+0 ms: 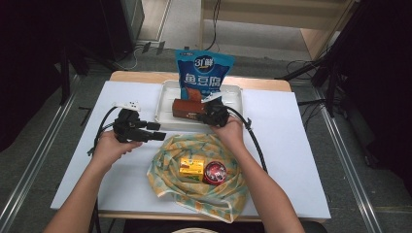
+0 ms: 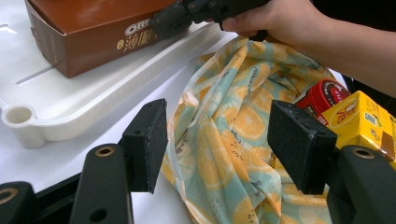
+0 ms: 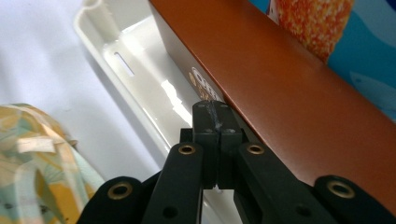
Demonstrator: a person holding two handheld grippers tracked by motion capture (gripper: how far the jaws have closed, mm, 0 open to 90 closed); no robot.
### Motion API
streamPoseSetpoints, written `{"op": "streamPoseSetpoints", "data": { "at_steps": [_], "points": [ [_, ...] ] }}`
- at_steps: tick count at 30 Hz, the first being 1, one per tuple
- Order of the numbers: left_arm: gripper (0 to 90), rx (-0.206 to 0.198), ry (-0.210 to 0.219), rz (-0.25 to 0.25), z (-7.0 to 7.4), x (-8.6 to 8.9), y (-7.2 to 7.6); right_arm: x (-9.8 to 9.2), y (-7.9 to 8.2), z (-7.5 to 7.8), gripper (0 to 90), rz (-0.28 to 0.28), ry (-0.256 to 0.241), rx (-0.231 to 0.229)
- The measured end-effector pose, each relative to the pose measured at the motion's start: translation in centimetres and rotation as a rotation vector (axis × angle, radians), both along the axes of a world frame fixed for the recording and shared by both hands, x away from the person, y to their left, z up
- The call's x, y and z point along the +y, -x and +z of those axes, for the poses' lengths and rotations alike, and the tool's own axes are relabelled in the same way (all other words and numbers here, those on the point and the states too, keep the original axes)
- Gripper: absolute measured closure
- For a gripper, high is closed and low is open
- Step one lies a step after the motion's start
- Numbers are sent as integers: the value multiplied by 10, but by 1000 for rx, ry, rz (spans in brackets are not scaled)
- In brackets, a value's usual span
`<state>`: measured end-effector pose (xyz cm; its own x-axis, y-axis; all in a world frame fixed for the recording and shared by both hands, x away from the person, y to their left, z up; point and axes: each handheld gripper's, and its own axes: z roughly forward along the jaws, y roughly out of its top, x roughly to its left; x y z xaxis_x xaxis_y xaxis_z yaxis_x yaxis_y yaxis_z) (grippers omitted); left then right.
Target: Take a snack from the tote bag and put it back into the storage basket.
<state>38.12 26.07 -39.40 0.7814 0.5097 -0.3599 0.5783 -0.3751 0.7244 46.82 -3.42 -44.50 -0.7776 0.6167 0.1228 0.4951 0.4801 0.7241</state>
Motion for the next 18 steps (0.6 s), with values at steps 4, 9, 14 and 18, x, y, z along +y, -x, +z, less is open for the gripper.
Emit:
{"op": "streamPoseSetpoints", "data": {
  "at_steps": [4, 9, 14, 18],
  "points": [
    [385, -1, -5, -4, 0, -1, 0, 0, -3, -3, 900, -13, -2, 7],
    [385, 4, -8, -5, -1, -2, 0, 0, -8, -4, 900, -31, -10, 2],
    [385, 6, -2, -4, -1, -1, 0, 0, -12, -8, 900, -37, -14, 10],
    [385, 4, -5, -5, -2, -2, 0, 2, -12, -10, 900, -49, -10, -5]
  ]
}}
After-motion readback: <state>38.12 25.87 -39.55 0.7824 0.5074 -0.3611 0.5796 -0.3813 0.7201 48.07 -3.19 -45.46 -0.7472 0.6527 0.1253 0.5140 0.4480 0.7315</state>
